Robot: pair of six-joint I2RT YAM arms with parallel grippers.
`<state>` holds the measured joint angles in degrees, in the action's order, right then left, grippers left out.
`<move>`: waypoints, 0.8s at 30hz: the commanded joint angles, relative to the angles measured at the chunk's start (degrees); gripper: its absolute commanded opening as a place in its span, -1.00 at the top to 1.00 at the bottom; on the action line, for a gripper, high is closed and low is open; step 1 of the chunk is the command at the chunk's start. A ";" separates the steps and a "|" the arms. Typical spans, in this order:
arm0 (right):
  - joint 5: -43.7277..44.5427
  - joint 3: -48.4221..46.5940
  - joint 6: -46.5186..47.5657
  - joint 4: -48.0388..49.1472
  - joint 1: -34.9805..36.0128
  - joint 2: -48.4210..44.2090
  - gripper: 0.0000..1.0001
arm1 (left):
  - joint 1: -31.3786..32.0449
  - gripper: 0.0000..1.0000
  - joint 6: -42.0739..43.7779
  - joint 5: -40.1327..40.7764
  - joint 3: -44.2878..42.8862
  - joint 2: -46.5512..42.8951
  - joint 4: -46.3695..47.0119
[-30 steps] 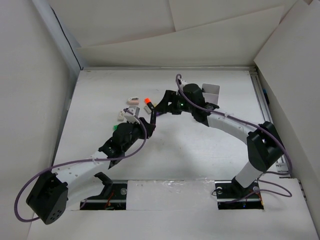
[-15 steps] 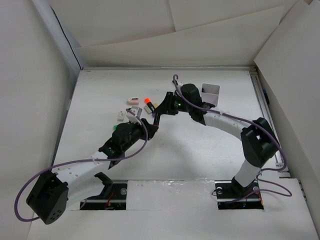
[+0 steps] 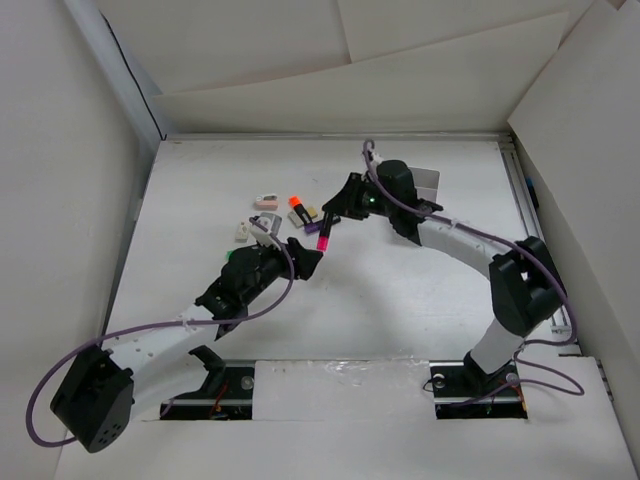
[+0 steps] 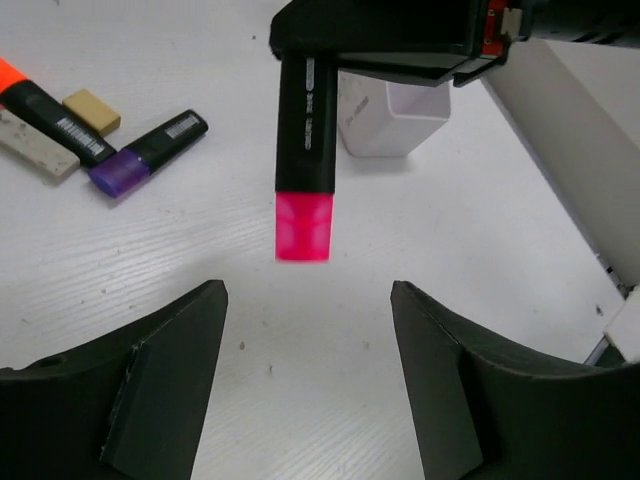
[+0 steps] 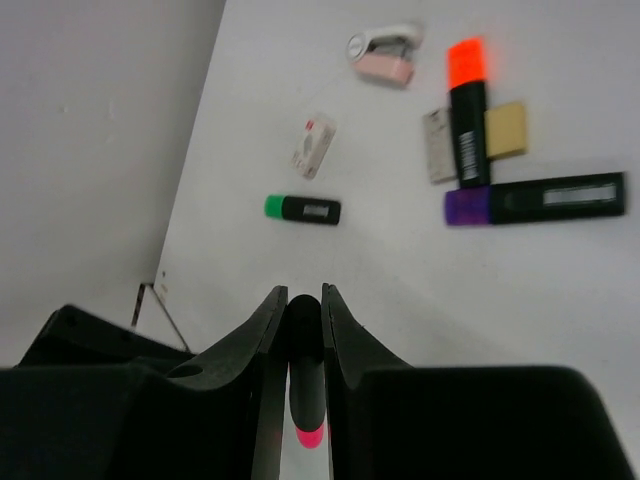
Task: Sort the stationery into containers
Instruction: Pick up the pen from the center of the board, then place the pen in the storage box.
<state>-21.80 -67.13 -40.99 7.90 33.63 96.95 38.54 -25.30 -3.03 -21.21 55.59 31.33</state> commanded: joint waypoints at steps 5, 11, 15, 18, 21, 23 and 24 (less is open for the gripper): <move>9.30 -0.27 0.21 0.37 -11.73 -6.76 1.00 | 0.13 -0.32 1.22 3.02 1.00 -4.97 4.62; 41.36 -4.23 0.21 -8.08 -18.33 -7.30 1.00 | 0.13 -0.30 0.16 9.44 -0.58 -0.58 0.49; 56.59 -8.17 2.14 -10.01 -18.95 -4.76 1.00 | 0.13 -0.30 0.16 10.58 -0.58 -0.05 -0.31; 60.99 -11.17 3.46 -11.85 -18.95 -1.33 1.00 | 0.13 -0.30 -0.36 10.59 -1.82 0.57 -1.10; 63.98 -14.51 4.78 -12.55 -18.95 1.57 1.00 | 0.13 -0.30 -0.36 10.59 -1.82 1.10 -1.10; 65.21 -16.01 5.39 -13.08 -18.95 2.80 1.00 | 0.13 -0.30 -0.36 10.59 -2.34 1.62 -1.79; 65.92 -16.79 5.92 -13.09 -18.95 3.59 1.00 | 0.13 -0.30 -0.36 9.98 -2.34 1.62 -1.80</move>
<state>37.34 -80.58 -37.32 -3.90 14.31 99.18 38.54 -25.39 6.72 -21.04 57.10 28.97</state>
